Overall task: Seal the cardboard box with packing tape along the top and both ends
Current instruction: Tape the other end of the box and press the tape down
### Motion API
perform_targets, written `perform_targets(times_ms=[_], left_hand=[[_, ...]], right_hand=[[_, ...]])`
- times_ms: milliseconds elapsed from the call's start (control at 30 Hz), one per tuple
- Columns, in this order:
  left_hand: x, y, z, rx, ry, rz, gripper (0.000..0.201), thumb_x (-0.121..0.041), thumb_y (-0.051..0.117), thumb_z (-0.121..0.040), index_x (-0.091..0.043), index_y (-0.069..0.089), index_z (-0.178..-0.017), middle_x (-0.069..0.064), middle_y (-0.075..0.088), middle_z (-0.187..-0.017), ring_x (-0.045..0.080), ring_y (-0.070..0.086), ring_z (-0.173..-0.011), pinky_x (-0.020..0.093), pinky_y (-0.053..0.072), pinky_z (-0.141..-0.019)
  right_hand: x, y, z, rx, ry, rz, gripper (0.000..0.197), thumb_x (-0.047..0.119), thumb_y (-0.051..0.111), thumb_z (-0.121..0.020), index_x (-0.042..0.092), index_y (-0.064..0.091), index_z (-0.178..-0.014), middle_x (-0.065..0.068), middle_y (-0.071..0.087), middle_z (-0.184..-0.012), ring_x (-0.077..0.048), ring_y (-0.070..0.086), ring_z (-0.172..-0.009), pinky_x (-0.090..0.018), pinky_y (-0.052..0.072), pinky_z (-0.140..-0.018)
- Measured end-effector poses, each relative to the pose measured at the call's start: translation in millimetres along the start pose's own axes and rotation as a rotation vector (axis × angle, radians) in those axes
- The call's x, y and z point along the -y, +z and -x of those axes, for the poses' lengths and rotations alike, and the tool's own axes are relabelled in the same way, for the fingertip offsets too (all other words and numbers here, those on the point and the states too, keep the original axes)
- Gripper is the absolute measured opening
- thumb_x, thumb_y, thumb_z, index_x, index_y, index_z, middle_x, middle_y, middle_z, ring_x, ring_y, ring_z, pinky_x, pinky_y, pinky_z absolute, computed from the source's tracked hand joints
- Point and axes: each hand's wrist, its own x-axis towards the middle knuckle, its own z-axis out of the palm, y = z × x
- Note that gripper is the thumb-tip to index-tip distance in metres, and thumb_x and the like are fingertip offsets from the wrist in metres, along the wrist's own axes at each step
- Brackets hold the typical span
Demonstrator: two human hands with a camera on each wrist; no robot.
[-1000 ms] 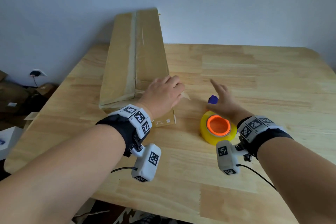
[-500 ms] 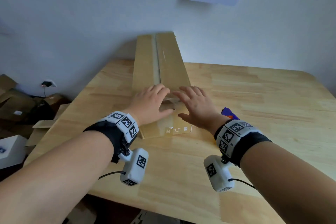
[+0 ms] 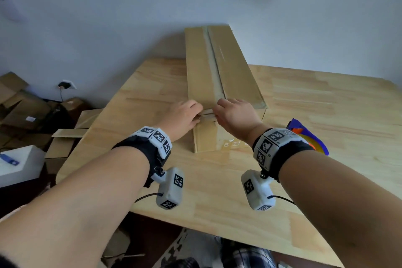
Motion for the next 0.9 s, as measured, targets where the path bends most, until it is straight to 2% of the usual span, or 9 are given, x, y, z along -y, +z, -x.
perform_targets(times_ms=[67, 133, 300, 400, 533, 600, 667, 800, 900], left_hand=[[1.7, 5.3, 3.7, -0.041, 0.061, -0.012, 0.017, -0.008, 0.073, -0.077, -0.005, 0.063, -0.091, 0.013, 0.063, -0.091, 0.035, 0.061, -0.064, 0.038, 0.048, -0.059], [4.5, 13.0, 7.4, -0.052, 0.066, -0.037, 0.022, -0.005, 0.078, -0.07, -0.008, 0.063, -0.086, 0.013, 0.065, -0.088, 0.033, 0.062, -0.056, 0.04, 0.051, -0.058], [16.2, 33.7, 11.0, 0.026, 0.042, -0.036, 0.045, -0.008, 0.075, -0.072, -0.022, 0.045, -0.101, 0.015, 0.063, -0.115, 0.04, 0.066, -0.084, 0.048, 0.054, -0.075], [17.5, 30.6, 12.9, -0.066, 0.114, -0.023, 0.017, -0.026, 0.059, -0.083, -0.021, 0.055, -0.099, 0.012, 0.066, -0.108, 0.03, 0.069, -0.084, 0.043, 0.048, -0.087], [16.3, 12.3, -4.3, -0.078, 0.121, 0.058, 0.04, -0.04, 0.032, -0.093, -0.014, 0.063, -0.093, 0.004, 0.066, -0.093, 0.025, 0.064, -0.083, 0.037, 0.035, -0.09], [16.9, 16.6, -15.0, 0.0, 0.108, 0.046, 0.051, -0.046, 0.028, -0.094, -0.015, 0.061, -0.117, 0.006, 0.064, -0.119, 0.024, 0.059, -0.111, 0.038, 0.031, -0.102], [17.9, 25.8, -19.6, 0.07, 0.118, 0.039, 0.06, -0.05, 0.026, -0.094, -0.014, 0.049, -0.136, 0.005, 0.047, -0.143, 0.024, 0.042, -0.133, 0.034, 0.021, -0.113], [26.6, 41.1, -15.5, 0.144, 0.175, -0.032, 0.058, -0.042, 0.028, -0.093, -0.005, 0.056, -0.129, 0.012, 0.058, -0.131, 0.034, 0.057, -0.118, 0.045, 0.04, -0.1], [24.2, 41.6, -15.7, 0.07, 0.195, -0.122, 0.054, -0.036, 0.034, -0.092, -0.008, 0.05, -0.134, 0.008, 0.053, -0.137, 0.029, 0.053, -0.124, 0.041, 0.038, -0.104]], right_hand=[[-0.8, 2.9, 2.9, -0.033, 0.0, -0.037, 0.018, 0.005, 0.079, -0.06, 0.01, 0.064, -0.068, -0.006, 0.061, -0.067, -0.027, 0.056, -0.048, -0.025, 0.042, -0.044], [-1.2, 6.6, 6.6, -0.069, -0.023, -0.053, 0.016, 0.003, 0.077, -0.063, 0.011, 0.065, -0.069, -0.005, 0.062, -0.071, -0.026, 0.055, -0.049, -0.024, 0.04, -0.042], [-6.0, 18.3, 11.2, -0.134, -0.159, -0.015, 0.017, -0.001, 0.072, -0.069, 0.012, 0.062, -0.073, -0.008, 0.062, -0.078, -0.027, 0.059, -0.061, -0.029, 0.046, -0.038], [-5.3, 21.9, 12.3, -0.143, -0.175, 0.022, 0.017, 0.001, 0.074, -0.07, 0.012, 0.063, -0.075, -0.008, 0.063, -0.081, -0.027, 0.061, -0.066, -0.03, 0.047, -0.04], [-2.7, 22.8, 12.9, -0.162, -0.166, 0.043, 0.015, 0.001, 0.073, -0.072, 0.013, 0.063, -0.075, -0.007, 0.063, -0.08, -0.027, 0.061, -0.067, -0.028, 0.046, -0.04], [-2.6, 22.2, 13.4, -0.182, -0.172, 0.03, 0.014, 0.002, 0.072, -0.073, 0.013, 0.064, -0.076, -0.008, 0.065, -0.082, -0.027, 0.061, -0.067, -0.028, 0.046, -0.041], [-2.5, 22.9, 13.9, -0.193, -0.172, 0.026, 0.012, 0.002, 0.071, -0.074, 0.012, 0.064, -0.076, -0.009, 0.066, -0.086, -0.028, 0.063, -0.068, -0.029, 0.047, -0.042], [-1.6, 24.3, 15.9, -0.186, -0.155, 0.017, 0.011, 0.001, 0.072, -0.074, 0.009, 0.065, -0.075, -0.012, 0.068, -0.09, -0.029, 0.065, -0.071, -0.031, 0.052, -0.046], [-4.1, 19.4, 21.7, -0.15, -0.179, -0.002, 0.006, 0.005, 0.067, -0.076, 0.008, 0.067, -0.081, -0.014, 0.068, -0.093, -0.031, 0.067, -0.077, -0.034, 0.056, -0.054]])
